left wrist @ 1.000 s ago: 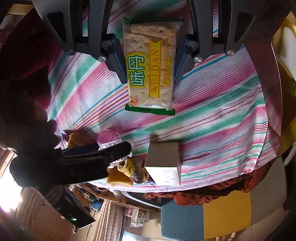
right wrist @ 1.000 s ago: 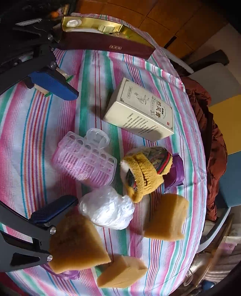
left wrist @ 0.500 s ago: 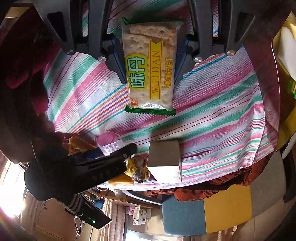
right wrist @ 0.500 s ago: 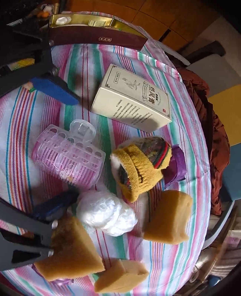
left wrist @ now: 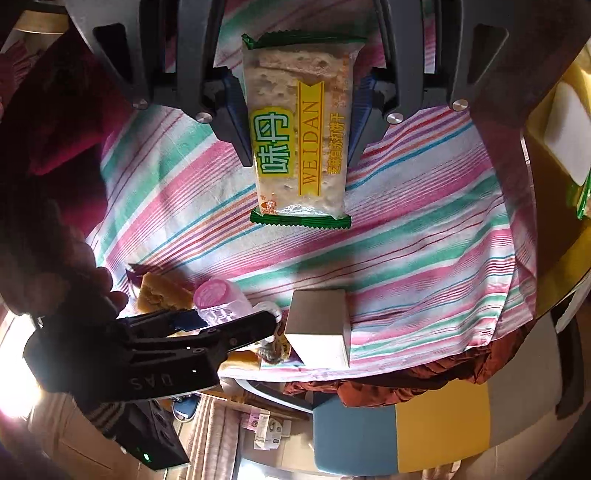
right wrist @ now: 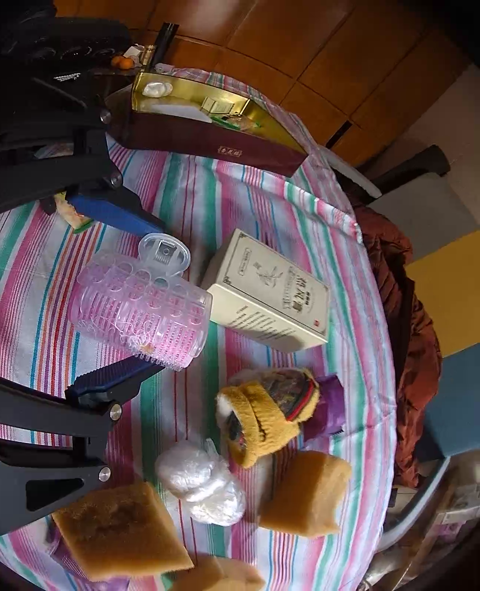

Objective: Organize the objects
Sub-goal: 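Carry the packet and roller into the gold tray and open both grippers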

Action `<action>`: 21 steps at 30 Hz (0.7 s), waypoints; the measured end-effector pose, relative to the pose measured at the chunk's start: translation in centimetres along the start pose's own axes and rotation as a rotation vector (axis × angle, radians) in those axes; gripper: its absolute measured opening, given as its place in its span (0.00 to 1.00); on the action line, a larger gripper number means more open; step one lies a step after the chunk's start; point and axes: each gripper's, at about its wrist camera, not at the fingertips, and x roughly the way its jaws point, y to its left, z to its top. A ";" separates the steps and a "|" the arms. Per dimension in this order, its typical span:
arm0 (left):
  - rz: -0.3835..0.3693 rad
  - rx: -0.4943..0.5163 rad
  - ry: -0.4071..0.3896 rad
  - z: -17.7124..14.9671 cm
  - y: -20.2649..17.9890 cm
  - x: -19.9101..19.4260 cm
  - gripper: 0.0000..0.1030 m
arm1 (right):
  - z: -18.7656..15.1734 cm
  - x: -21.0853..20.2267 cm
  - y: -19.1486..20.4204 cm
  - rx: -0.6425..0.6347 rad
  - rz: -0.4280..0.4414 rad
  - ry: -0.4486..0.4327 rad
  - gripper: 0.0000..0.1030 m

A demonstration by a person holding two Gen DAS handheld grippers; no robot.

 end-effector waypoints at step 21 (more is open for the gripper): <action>0.212 -0.335 -0.269 -0.7 11.7 -14.0 0.47 | 0.6 -2.6 8.4 -0.121 0.074 -0.130 0.64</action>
